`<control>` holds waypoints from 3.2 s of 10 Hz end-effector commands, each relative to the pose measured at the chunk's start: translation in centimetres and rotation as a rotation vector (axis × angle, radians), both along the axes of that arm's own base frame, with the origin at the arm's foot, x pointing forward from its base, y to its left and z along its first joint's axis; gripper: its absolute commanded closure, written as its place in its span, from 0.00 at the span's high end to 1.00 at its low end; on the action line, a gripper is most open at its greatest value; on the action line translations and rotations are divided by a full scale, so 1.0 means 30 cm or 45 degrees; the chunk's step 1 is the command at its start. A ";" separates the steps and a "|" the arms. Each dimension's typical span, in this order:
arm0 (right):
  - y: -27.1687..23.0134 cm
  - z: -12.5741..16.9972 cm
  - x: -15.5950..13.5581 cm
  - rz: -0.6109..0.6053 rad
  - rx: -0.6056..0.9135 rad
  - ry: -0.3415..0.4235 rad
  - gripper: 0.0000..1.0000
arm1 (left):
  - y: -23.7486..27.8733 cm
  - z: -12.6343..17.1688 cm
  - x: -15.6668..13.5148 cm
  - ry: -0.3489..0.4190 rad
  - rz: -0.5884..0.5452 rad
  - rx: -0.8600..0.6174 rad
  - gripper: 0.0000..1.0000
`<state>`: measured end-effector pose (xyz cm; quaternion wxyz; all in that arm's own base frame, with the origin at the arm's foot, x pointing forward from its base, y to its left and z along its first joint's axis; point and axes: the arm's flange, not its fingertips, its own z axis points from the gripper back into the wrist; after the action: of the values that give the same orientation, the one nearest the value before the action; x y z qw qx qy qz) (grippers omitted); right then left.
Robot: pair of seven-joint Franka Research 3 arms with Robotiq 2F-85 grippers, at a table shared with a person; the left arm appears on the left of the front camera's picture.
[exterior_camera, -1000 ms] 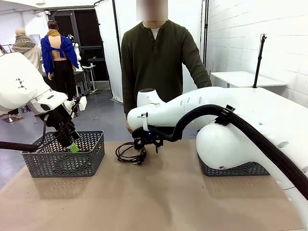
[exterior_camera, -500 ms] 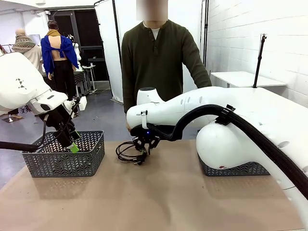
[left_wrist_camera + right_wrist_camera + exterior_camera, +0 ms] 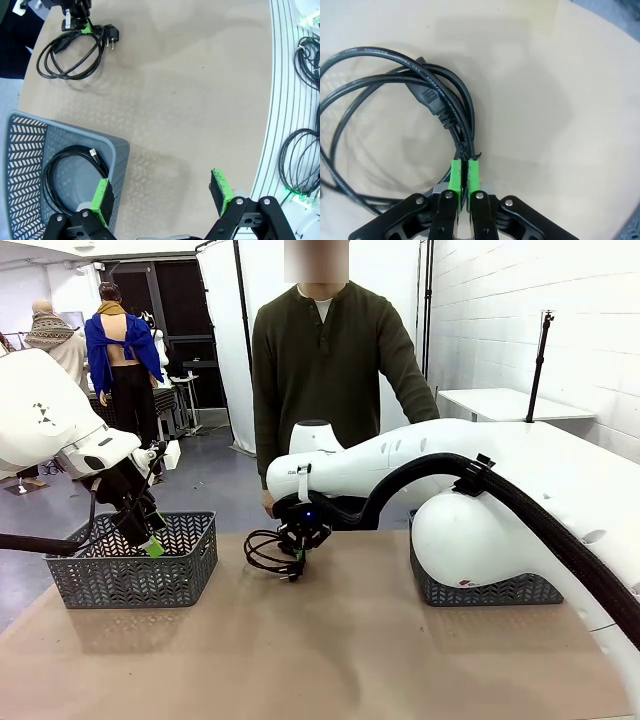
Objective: Organize the cables according to human instructions.
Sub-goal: Pick up a bundle of cables and place it in the basket indicated by the human.
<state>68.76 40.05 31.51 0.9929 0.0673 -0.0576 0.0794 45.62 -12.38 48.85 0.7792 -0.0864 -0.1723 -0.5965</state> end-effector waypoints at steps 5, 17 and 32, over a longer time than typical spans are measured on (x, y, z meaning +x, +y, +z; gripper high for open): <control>-0.024 0.111 0.051 0.155 -0.070 0.017 0.00 | 0.000 0.005 -0.001 -0.003 0.004 0.000 1.00; -0.275 0.421 -0.152 0.923 -0.194 -0.143 0.00 | 0.000 0.005 -0.001 -0.003 0.004 0.000 1.00; -0.390 0.537 -0.139 1.131 -0.240 -0.125 0.00 | 0.000 0.005 -0.001 -0.003 0.004 0.000 1.00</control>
<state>64.42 28.41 47.40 0.8585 0.0028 -0.0609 0.5092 45.63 -12.37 48.86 0.7792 -0.0864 -0.1723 -0.5964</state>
